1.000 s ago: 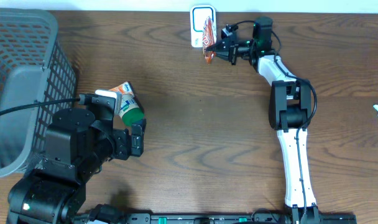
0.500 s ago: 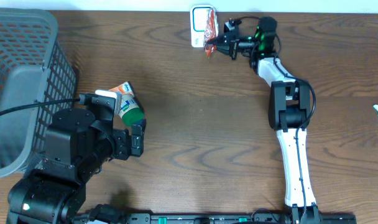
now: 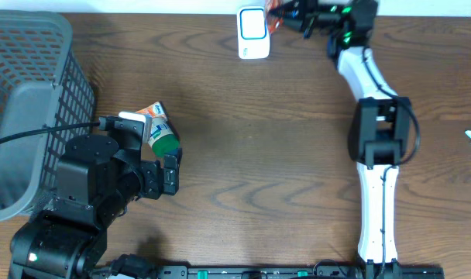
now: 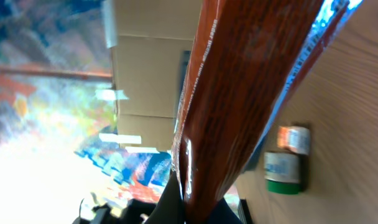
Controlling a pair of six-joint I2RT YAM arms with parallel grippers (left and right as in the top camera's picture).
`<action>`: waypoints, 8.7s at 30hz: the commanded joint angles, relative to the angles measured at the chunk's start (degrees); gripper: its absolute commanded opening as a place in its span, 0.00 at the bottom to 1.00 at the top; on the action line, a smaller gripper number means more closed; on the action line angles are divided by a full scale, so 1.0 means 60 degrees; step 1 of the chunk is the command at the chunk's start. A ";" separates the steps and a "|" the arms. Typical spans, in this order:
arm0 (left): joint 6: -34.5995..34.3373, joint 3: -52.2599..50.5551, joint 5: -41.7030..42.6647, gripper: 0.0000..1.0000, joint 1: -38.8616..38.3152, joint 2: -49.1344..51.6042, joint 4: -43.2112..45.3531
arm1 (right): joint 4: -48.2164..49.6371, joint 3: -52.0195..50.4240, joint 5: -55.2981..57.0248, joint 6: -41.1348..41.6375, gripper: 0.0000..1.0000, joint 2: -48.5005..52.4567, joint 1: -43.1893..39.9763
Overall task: Scan the item barcode
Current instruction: 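Hold the red Top bar against the white scanner with the right gripper, then carry the red Top bar right and drop it at the table's right edge, then move the right gripper to the green-lidded Knorr jar, then grasp the Knorr jar with the right gripper and lift it, then set the Knorr jar upright at table center and open the right gripper, then raise the right gripper and reposition it above the jar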
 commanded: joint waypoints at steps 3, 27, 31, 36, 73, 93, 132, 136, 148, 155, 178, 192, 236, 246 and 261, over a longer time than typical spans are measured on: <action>-0.0018 0.0106 -0.0084 0.98 0.0033 -0.0022 0.0000 | 0.0069 0.0109 0.0237 0.0131 0.02 -0.1967 0.0182; -0.0018 0.0106 -0.0084 0.98 0.0033 -0.0022 0.0004 | -1.5952 0.0109 1.2513 -1.3799 0.02 -0.4309 0.2557; -0.0018 0.0106 -0.0084 0.98 0.0033 -0.0022 0.0000 | -1.8852 0.0109 1.6950 -1.3934 0.01 -0.4721 0.2393; -0.0015 0.0106 -0.0084 0.98 0.0033 -0.0022 0.0000 | -2.1857 0.0025 2.1919 -1.3406 0.01 -0.4747 0.1894; -0.0018 0.0106 -0.0084 0.98 0.0033 -0.0022 0.0000 | -2.0141 -0.2430 1.5781 -1.6116 0.93 -0.5555 -0.4699; -0.0015 0.0106 -0.0084 0.98 0.0033 -0.0022 0.0000 | -1.8750 -0.2721 0.8754 -1.6378 0.96 -0.5654 0.1927; -0.0018 0.0106 -0.0087 0.98 0.0033 -0.0044 -0.0004 | -1.6425 -0.2728 1.2356 -1.8261 0.99 -0.2612 0.8069; -0.0018 0.0106 -0.0087 0.98 0.0033 -0.0044 -0.0044 | -1.6094 -0.2728 1.2670 -1.8265 0.99 -0.2415 0.8069; -0.0015 0.0106 -0.0095 0.98 0.0033 -0.0044 -0.0423 | -1.4979 -0.2728 1.2746 -1.8251 0.84 -0.1708 0.8138; -0.0015 0.0106 -0.0091 0.98 0.0033 -0.0040 -0.0430 | -1.5267 -0.2637 1.3209 -1.8101 0.67 -0.1734 0.8113; -0.0018 0.0106 -0.0087 0.98 0.0033 -0.0022 -0.0430 | -2.1380 -0.1767 1.2422 -1.7212 0.52 -0.3982 0.6652; -0.0015 0.0106 -0.0087 0.98 0.0033 -0.0022 -0.0430 | -2.4782 -0.1803 1.2214 -1.7256 0.55 -0.3982 0.5923; -0.0018 0.0106 -0.0087 0.98 0.0033 -0.0025 -0.0430 | -2.5208 -0.3876 1.0539 -1.8531 0.99 -0.3982 0.4885; -0.0018 0.0106 -0.0087 0.98 0.0033 -0.0025 -0.0430 | -2.5438 -0.1402 1.3191 -1.9464 0.99 -0.4226 0.4870; -0.0018 0.0106 -0.0087 0.98 0.0033 -0.0025 -0.0430 | -1.9161 -0.0743 1.5103 -2.5806 0.99 -0.4594 0.5002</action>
